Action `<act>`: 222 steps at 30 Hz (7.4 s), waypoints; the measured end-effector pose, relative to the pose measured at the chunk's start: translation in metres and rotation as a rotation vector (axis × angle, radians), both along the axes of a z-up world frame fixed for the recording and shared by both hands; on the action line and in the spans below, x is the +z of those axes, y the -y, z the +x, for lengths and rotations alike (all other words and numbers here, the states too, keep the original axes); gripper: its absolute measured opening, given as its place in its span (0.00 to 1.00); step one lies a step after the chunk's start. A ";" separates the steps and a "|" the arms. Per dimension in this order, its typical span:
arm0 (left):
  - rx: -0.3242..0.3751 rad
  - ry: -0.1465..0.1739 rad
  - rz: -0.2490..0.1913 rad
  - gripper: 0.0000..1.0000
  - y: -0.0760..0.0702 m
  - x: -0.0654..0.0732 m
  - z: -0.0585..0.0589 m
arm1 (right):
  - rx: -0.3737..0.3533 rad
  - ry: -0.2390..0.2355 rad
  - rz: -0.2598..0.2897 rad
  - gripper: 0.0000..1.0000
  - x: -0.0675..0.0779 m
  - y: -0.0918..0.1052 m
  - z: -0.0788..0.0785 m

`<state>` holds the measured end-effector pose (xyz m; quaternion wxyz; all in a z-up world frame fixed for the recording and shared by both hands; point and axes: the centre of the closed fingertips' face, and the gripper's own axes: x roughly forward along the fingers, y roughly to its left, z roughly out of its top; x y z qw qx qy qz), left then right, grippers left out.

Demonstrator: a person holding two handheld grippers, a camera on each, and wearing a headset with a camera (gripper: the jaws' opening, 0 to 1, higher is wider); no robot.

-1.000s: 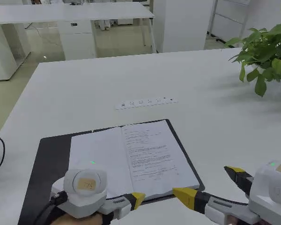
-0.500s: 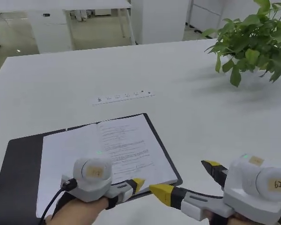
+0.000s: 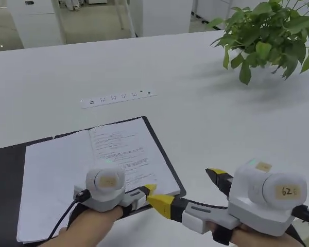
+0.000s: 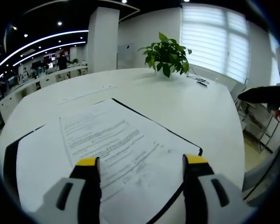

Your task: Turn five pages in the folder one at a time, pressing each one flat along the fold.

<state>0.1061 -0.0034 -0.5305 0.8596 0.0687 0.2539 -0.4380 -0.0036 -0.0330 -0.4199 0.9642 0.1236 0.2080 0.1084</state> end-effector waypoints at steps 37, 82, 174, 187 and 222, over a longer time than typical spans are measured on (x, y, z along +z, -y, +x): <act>0.051 0.121 -0.015 0.42 0.006 -0.017 0.004 | -0.005 -0.066 0.079 0.95 -0.021 0.000 0.015; 0.088 0.106 -0.025 0.06 0.000 -0.018 0.012 | -0.126 -0.270 0.590 0.50 -0.082 -0.041 0.047; 0.329 0.138 -0.155 0.25 -0.231 0.091 0.003 | 0.068 -0.018 0.027 0.00 -0.017 -0.150 0.090; 0.408 0.135 -0.160 0.25 -0.278 0.092 -0.006 | 0.213 -0.079 -0.034 0.00 -0.044 -0.205 0.095; 0.473 0.064 -0.138 0.24 -0.302 0.061 -0.009 | 0.409 -0.273 -0.193 0.00 -0.137 -0.251 0.096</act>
